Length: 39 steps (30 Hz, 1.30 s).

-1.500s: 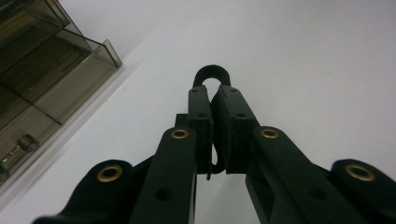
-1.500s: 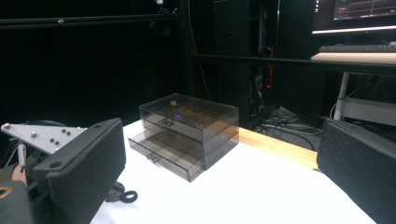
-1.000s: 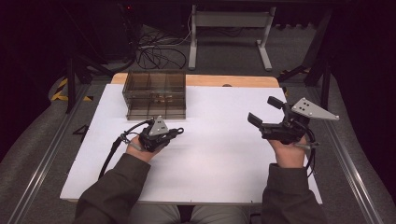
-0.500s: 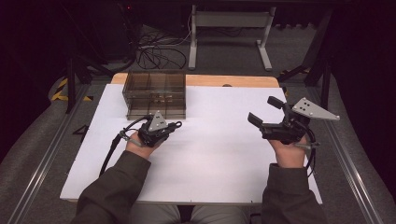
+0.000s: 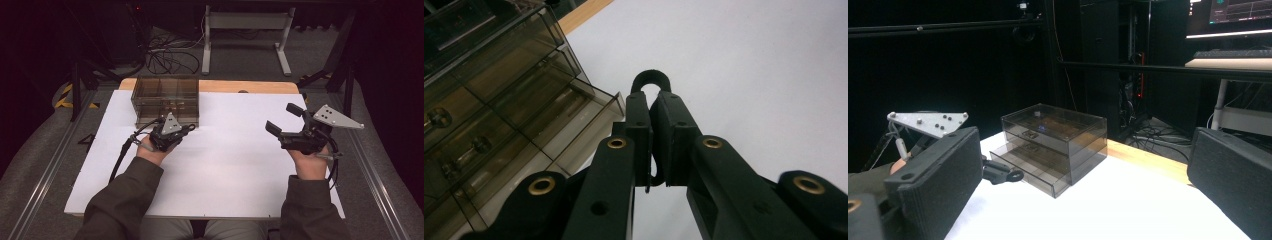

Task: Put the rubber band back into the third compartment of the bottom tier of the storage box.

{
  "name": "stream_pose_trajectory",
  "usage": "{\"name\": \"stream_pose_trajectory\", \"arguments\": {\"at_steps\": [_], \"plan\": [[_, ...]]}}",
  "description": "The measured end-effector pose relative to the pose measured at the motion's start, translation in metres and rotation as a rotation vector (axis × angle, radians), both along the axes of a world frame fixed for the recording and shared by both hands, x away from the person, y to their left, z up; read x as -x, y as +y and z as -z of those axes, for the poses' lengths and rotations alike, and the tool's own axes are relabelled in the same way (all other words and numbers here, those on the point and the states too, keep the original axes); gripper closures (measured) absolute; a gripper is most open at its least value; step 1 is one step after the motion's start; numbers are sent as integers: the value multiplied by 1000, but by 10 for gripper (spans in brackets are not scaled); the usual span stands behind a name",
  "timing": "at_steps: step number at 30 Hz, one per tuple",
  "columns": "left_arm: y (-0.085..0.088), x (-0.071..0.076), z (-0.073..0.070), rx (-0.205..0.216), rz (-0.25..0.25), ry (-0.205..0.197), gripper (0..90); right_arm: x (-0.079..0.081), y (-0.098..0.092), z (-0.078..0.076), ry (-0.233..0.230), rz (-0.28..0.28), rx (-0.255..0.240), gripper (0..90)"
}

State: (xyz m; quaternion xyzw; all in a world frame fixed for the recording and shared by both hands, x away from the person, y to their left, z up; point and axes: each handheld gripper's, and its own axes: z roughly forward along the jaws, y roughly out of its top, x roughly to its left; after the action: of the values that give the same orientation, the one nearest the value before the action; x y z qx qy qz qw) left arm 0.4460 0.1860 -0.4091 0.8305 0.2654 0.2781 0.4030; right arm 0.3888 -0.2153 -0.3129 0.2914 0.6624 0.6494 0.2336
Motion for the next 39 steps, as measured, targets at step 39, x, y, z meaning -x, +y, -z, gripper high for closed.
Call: {"name": "stream_pose_trajectory", "arguments": {"at_steps": [39], "plan": [[3, -49, 11, 115, -156, -14, 840, 0, -5, -1, -10, -3, -14, 19]]}}
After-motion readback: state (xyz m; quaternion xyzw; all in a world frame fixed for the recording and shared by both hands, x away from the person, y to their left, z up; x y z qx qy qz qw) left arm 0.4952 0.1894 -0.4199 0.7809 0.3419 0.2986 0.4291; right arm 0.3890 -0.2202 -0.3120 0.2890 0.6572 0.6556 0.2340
